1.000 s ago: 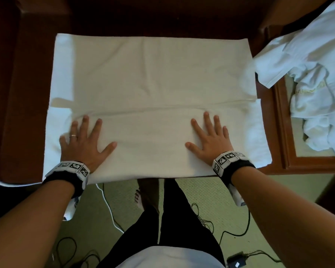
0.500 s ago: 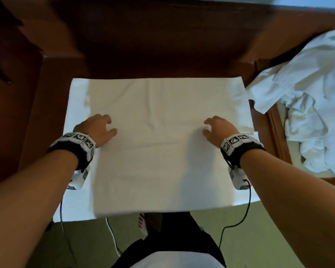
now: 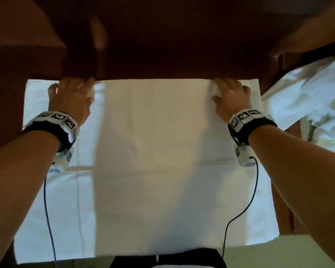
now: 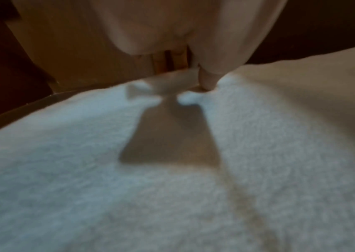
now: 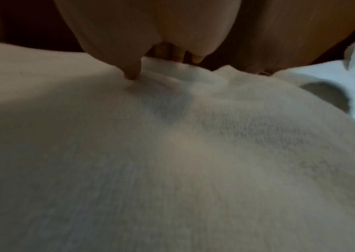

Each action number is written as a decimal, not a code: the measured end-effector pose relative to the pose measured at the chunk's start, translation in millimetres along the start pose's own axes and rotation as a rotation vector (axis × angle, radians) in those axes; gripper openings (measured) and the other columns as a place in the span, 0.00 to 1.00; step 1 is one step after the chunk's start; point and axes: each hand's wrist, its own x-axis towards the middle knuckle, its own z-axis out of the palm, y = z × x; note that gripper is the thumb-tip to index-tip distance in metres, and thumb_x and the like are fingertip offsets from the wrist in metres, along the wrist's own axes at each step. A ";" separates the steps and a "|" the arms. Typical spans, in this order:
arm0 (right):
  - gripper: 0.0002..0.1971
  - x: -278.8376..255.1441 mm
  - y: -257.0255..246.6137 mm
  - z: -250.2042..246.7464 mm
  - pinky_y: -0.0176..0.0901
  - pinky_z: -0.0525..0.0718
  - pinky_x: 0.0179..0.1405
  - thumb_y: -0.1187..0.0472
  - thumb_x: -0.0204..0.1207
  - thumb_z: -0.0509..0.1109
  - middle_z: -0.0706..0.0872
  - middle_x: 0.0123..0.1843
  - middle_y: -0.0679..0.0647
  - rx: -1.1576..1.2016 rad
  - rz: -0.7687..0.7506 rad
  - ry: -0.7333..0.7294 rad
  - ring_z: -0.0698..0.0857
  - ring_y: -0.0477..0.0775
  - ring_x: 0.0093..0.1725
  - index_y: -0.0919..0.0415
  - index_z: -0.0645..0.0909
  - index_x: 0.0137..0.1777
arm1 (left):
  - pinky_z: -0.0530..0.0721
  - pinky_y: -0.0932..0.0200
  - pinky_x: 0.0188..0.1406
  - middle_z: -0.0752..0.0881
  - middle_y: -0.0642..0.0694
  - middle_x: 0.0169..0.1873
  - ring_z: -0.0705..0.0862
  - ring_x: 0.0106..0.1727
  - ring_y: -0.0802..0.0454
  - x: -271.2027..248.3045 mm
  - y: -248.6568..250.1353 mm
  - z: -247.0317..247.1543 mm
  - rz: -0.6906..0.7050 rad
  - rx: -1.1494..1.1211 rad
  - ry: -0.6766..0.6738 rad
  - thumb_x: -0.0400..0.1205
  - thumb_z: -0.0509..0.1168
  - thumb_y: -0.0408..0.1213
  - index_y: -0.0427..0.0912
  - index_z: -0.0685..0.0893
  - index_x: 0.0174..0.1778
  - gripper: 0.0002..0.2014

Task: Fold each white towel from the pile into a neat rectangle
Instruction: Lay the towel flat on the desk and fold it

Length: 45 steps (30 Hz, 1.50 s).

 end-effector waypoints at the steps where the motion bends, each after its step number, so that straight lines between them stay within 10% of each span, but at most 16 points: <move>1: 0.27 -2.1 0.8 2.4 0.64 0.64 0.73 0.57 0.81 0.66 0.74 0.75 0.59 -0.005 -0.007 0.044 0.71 0.65 0.75 0.54 0.68 0.81 | 0.75 0.27 0.57 0.79 0.33 0.49 0.80 0.55 0.27 -1.4 2.0 1.2 -0.022 -0.007 0.052 0.74 0.71 0.28 0.42 0.78 0.64 0.22; 4: 0.19 -4.7 2.4 4.0 0.62 0.65 0.67 0.59 0.81 0.67 0.77 0.67 0.62 -0.017 -0.009 0.084 0.73 0.67 0.68 0.60 0.77 0.71 | 0.67 0.32 0.64 0.77 0.28 0.51 0.78 0.54 0.26 -6.6 2.6 0.2 -0.027 -0.052 0.149 0.78 0.72 0.31 0.37 0.82 0.56 0.12; 9: 0.13 11.7 3.9 -26.9 0.61 0.66 0.67 0.60 0.80 0.67 0.80 0.60 0.63 -0.009 -0.017 0.120 0.77 0.67 0.63 0.64 0.82 0.62 | 0.76 0.36 0.45 0.80 0.24 0.41 0.82 0.41 0.25 -3.9 -1.2 -32.8 0.029 -0.089 0.115 0.80 0.71 0.30 0.31 0.76 0.46 0.10; 15: 0.09 -8.3 4.9 -71.1 0.59 0.65 0.71 0.53 0.82 0.63 0.85 0.37 0.60 0.018 -0.011 0.212 0.85 0.68 0.45 0.58 0.79 0.52 | 0.78 0.37 0.46 0.84 0.28 0.48 0.84 0.49 0.26 -25.5 -26.0 -77.1 0.059 -0.191 0.176 0.85 0.66 0.41 0.34 0.79 0.57 0.13; 28: 0.09 -217.1 0.5 -60.9 0.62 0.66 0.57 0.53 0.83 0.58 0.81 0.46 0.59 -0.022 -0.089 0.360 0.81 0.65 0.48 0.57 0.72 0.47 | 0.68 0.43 0.42 0.79 0.39 0.33 0.81 0.35 0.36 -241.0 -33.7 -52.9 0.209 -0.011 0.443 0.79 0.59 0.52 0.40 0.83 0.40 0.18; 36: 0.07 -323.4 15.4 40.9 0.59 0.63 0.55 0.61 0.72 0.69 0.80 0.46 0.56 -0.212 -0.043 0.071 0.79 0.64 0.49 0.58 0.79 0.49 | 0.69 0.41 0.42 0.81 0.36 0.38 0.82 0.39 0.35 -339.0 0.6 54.6 0.235 0.033 0.215 0.74 0.72 0.42 0.38 0.86 0.48 0.12; 41: 0.23 -350.2 23.7 66.7 0.65 0.66 0.63 0.62 0.66 0.70 0.78 0.65 0.60 -0.174 0.071 -0.039 0.73 0.66 0.64 0.56 0.80 0.63 | 0.73 0.39 0.48 0.83 0.32 0.54 0.82 0.48 0.30 -342.5 23.5 88.5 0.196 -0.049 0.119 0.73 0.63 0.43 0.41 0.84 0.68 0.26; 45: 0.39 -344.4 30.8 73.1 0.71 0.62 0.75 0.66 0.74 0.67 0.55 0.87 0.58 -0.105 0.029 -0.145 0.54 0.70 0.84 0.44 0.60 0.84 | 0.79 0.25 0.61 0.74 0.29 0.75 0.75 0.67 0.20 -332.3 31.6 101.4 0.224 -0.166 0.064 0.76 0.72 0.34 0.46 0.76 0.80 0.33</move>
